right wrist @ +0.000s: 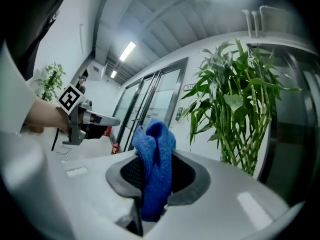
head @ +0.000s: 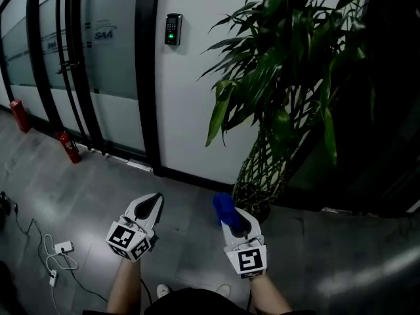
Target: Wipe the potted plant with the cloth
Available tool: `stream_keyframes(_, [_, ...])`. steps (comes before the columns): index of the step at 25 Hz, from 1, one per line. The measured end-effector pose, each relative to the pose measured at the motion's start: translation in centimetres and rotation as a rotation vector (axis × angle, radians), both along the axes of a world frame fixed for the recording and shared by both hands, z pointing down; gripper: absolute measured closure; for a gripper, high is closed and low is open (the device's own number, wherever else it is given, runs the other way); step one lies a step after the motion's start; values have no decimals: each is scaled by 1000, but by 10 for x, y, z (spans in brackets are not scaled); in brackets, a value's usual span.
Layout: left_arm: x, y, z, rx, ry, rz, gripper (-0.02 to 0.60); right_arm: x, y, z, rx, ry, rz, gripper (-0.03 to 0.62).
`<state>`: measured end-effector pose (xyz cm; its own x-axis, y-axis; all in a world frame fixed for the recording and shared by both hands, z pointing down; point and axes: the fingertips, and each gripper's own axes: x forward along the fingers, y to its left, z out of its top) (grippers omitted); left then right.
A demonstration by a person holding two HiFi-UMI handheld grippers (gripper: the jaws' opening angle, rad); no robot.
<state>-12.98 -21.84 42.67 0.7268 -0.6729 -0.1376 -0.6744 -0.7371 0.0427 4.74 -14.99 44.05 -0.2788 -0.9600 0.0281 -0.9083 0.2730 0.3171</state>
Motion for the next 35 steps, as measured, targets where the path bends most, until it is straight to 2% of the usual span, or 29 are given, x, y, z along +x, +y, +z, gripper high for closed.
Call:
stream_keyframes(5, [-57,-11,6,-14,1,55,575,-38,-11,1,-11,-69,102,503])
stream_keyframes(10, [-82,-28,14,-40,-20,116,575,-60,-19,-8,5,-77,142,503])
stream_keyframes(15, [-76,-43,15,-35,-56,169,575,-43,-44,-11,17,-85,194,503])
stream_keyframes(23, [-74,-80,2,-13,-40,133,575,-2,-98,-22,96,-210,258,503])
stream_keyframes(26, [-58,-100,-6,3,-39,141,575,9,-107,-26,120,-231,261,503])
stream_keyframes(29, [-26,-117,-11,27,-70,180,575,25,-110,-31,136,-232,268,503])
stream_keyframes(35, [48,-148,-8,62,-71,318,575,43,-121,-43,179,-147,299,503])
